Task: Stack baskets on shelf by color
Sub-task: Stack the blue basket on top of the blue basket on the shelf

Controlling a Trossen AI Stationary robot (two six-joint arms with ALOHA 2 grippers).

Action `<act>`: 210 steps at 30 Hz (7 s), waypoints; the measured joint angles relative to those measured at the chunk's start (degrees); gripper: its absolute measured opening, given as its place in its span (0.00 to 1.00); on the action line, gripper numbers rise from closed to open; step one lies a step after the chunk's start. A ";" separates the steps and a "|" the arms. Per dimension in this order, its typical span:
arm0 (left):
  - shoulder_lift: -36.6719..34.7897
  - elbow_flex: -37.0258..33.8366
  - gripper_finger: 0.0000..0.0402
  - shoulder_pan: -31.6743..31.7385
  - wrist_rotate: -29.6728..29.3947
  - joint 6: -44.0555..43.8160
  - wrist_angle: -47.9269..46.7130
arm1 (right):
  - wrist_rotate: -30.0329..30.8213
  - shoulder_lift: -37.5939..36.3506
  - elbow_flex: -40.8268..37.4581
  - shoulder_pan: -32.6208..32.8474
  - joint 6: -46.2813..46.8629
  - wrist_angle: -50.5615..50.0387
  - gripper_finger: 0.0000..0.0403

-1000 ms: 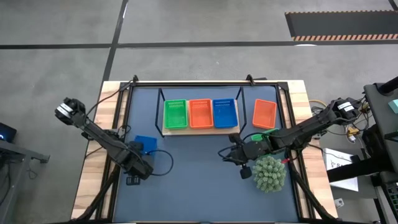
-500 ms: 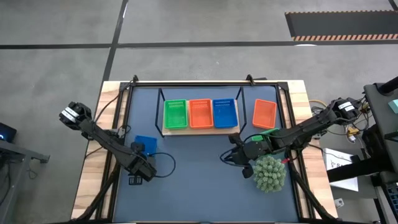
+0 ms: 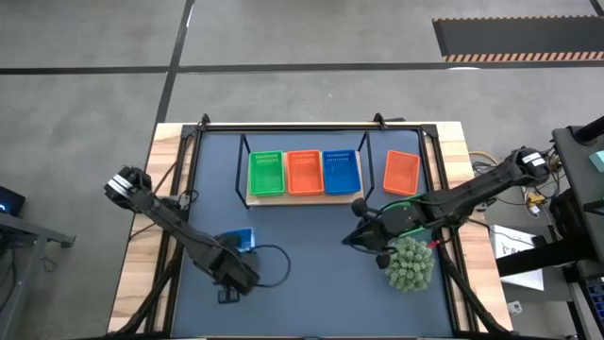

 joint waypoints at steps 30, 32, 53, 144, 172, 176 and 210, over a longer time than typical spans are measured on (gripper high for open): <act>14.49 39.81 0.00 18.07 -22.96 25.25 2.25 | -9.08 -24.39 -26.40 -11.63 -3.36 30.89 0.02; 14.49 39.40 0.00 20.60 -23.05 26.15 5.72 | -9.10 -26.71 -27.69 -11.72 -2.58 30.88 0.02; 14.82 23.31 0.00 34.23 -25.90 41.33 37.66 | -12.25 -45.01 -33.11 -11.63 -0.50 25.92 0.02; 9.57 6.19 0.07 12.83 -25.99 52.70 49.16 | -7.33 -37.80 -26.66 -11.61 7.28 16.44 0.02; -34.36 -38.21 0.00 13.49 -27.54 61.17 77.19 | 5.53 12.70 25.84 -11.63 20.77 -44.00 0.02; -36.77 -40.61 0.00 13.47 -27.53 60.05 77.31 | 7.72 18.40 31.71 -11.79 20.82 -49.42 0.02; -38.03 -42.06 0.00 13.45 -27.45 59.89 77.35 | 7.97 33.97 40.32 -22.29 10.31 -52.92 0.02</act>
